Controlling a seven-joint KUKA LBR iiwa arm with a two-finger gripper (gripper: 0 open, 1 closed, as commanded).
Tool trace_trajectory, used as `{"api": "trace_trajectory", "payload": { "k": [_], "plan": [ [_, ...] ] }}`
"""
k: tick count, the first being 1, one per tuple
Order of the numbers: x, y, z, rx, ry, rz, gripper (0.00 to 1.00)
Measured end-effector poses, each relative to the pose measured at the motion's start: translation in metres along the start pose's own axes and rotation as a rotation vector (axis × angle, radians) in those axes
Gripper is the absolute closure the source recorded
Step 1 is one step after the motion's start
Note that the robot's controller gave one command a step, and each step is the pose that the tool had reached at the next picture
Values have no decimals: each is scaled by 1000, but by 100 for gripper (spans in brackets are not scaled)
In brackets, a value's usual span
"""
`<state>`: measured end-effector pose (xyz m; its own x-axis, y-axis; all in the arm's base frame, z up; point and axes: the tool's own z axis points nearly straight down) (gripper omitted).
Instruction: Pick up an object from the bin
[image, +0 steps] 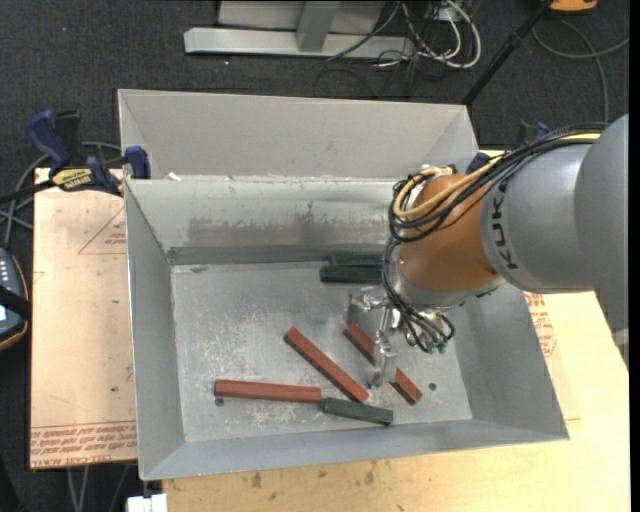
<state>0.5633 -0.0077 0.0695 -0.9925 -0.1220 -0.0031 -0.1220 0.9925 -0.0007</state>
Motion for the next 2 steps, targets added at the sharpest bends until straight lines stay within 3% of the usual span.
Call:
{"api": "trace_trajectory", "payload": {
  "k": [1, 2],
  "plan": [
    [-3, -72, -1, 2, -1, 88, 0],
    [-4, -67, -1, -1, 1, 79, 100]
  ]
}}
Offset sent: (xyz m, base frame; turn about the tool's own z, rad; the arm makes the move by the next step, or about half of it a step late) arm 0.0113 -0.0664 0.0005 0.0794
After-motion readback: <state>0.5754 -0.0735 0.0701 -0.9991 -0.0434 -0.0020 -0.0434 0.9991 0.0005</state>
